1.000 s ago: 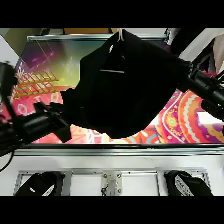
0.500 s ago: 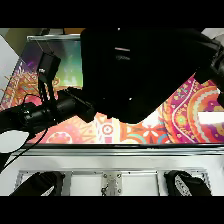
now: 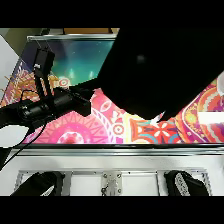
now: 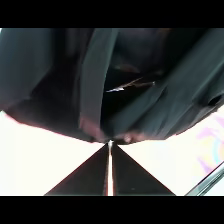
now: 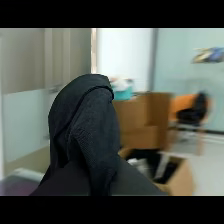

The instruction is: Fold the clothes and pants, and hang the long-sleeved shirts on hangers.

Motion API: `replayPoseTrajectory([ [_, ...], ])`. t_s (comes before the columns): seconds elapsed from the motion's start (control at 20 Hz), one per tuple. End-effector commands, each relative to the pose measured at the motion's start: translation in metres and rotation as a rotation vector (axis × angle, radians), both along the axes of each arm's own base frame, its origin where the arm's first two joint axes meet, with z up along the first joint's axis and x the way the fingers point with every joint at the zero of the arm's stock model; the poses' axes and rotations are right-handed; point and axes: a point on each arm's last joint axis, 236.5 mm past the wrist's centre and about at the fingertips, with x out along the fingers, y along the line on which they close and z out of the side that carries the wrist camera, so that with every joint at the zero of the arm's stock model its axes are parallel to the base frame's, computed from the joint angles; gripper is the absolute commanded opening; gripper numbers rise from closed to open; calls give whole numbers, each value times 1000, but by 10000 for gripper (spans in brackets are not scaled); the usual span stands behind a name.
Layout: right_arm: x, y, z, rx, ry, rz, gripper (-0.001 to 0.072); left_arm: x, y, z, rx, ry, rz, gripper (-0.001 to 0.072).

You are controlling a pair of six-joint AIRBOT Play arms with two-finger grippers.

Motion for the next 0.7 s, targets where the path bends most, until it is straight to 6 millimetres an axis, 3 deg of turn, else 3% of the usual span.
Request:
replayPoseTrajectory([
  [0.0,-24,-86,20,12,-47,-339,11,1,1,0,6,-3,4,20],
  [0.2,-76,-178,36,52,-90,-724,11,1,2,-1,9,-2,4,20],
  [0.35,-119,-230,45,63,-111,-992,11,0,2,-3,15,7,1,20],
  [0.5,-158,-267,59,97,-143,-1205,11,-3,2,-9,29,26,-5,20],
  [0.65,-175,-279,82,57,-172,-1317,11,-3,2,-11,35,34,-6,20],
])
